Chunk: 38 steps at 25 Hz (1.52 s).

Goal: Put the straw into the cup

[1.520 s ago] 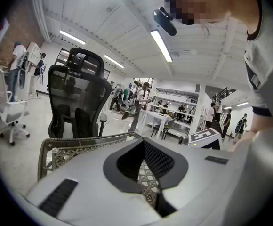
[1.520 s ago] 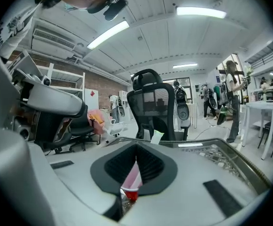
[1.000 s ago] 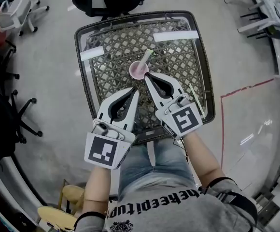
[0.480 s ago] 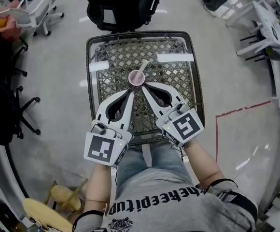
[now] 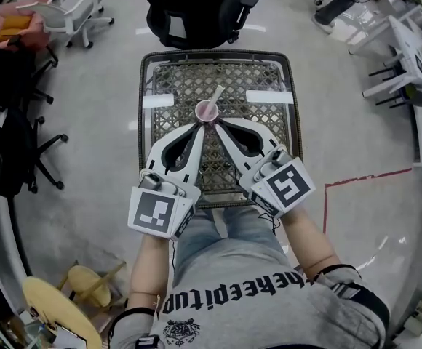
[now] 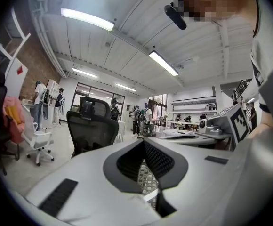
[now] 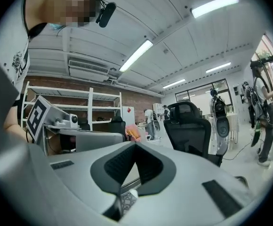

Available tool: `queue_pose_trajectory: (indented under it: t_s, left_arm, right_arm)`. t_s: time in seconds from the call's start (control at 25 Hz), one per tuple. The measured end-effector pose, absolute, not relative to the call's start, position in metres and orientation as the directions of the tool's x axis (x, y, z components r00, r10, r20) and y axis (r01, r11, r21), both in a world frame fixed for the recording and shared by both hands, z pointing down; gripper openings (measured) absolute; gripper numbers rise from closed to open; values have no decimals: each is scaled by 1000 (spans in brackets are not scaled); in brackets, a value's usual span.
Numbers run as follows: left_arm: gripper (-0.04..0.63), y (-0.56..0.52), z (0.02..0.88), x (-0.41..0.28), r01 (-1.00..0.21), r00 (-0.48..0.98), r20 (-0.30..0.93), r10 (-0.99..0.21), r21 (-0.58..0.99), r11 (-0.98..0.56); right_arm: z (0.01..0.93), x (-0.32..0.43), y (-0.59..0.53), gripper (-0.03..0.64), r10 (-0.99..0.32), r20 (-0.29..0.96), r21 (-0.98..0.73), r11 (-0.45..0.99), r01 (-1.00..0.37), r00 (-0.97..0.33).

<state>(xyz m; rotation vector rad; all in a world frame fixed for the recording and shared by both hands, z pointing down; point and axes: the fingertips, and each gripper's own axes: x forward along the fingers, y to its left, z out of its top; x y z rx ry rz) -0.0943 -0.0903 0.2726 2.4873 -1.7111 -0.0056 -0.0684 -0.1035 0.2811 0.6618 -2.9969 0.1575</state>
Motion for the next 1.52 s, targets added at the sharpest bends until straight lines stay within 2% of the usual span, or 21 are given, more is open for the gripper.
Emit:
queue_pose_trajectory:
  t_s: [0.92,1.52]
  left_arm:
    - [17,-54,250,-51,-975,218,17,-976,42,-217]
    - [17,-52,244,-30,-977,210,4,-978,27,-210]
  right_arm:
    - [247,-32,-58,2,-252,4,-49,966,-252,-968]
    - [241,-12,-58,3,-248,-20,-54,968,-246,-969]
